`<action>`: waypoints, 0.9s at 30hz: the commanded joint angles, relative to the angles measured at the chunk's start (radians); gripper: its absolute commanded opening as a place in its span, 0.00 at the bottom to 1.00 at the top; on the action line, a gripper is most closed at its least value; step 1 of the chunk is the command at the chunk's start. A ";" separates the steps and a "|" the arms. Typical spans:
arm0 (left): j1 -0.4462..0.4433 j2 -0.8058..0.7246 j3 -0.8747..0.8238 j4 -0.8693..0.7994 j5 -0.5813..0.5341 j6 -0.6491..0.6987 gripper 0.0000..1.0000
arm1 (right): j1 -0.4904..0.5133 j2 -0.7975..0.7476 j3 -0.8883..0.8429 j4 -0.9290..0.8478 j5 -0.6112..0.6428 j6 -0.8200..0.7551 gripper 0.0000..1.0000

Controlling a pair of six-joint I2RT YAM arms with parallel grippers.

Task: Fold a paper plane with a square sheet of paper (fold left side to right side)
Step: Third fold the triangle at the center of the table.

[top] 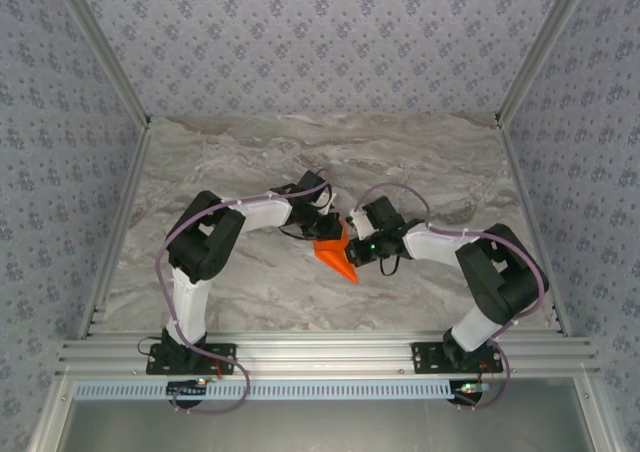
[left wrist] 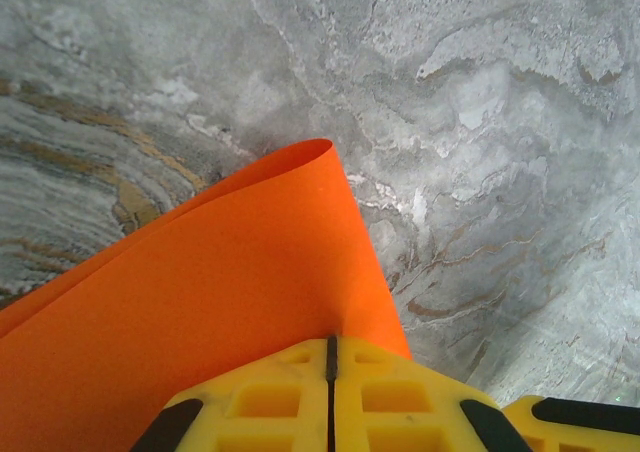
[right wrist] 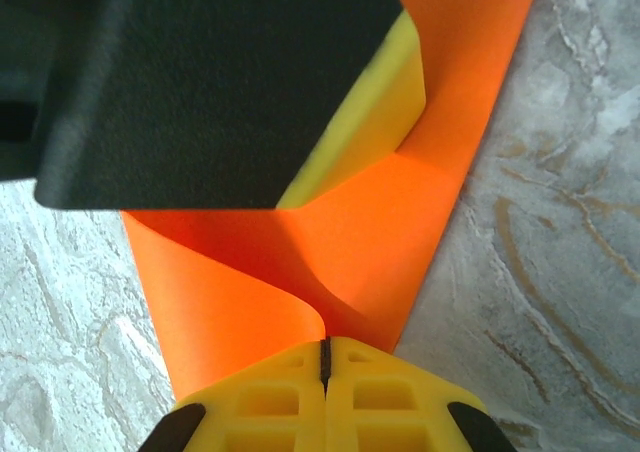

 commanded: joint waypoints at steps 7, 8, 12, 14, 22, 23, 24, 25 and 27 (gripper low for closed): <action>-0.018 0.032 -0.018 -0.040 -0.035 0.019 0.06 | 0.012 0.033 0.025 -0.018 0.014 -0.011 0.00; -0.018 0.032 -0.017 -0.041 -0.034 0.019 0.06 | 0.013 0.031 0.020 -0.018 0.014 -0.009 0.00; -0.018 0.030 -0.019 -0.039 -0.034 0.019 0.06 | 0.022 0.021 -0.007 -0.004 0.016 0.000 0.00; -0.017 0.029 -0.022 -0.038 -0.036 0.019 0.06 | 0.026 0.015 -0.018 -0.004 0.021 0.004 0.00; -0.018 0.028 -0.023 -0.038 -0.037 0.019 0.06 | 0.028 -0.010 -0.033 -0.015 0.050 0.005 0.00; -0.018 0.027 -0.024 -0.038 -0.037 0.018 0.06 | 0.028 -0.011 -0.032 -0.017 0.054 0.004 0.00; -0.018 0.027 -0.024 -0.039 -0.037 0.018 0.06 | 0.028 -0.013 -0.031 -0.017 0.056 0.005 0.00; -0.017 0.025 -0.024 -0.038 -0.038 0.018 0.06 | 0.027 -0.017 -0.033 -0.014 0.056 0.005 0.00; -0.018 0.028 -0.024 -0.039 -0.038 0.018 0.06 | 0.028 -0.023 -0.033 -0.015 0.060 0.004 0.00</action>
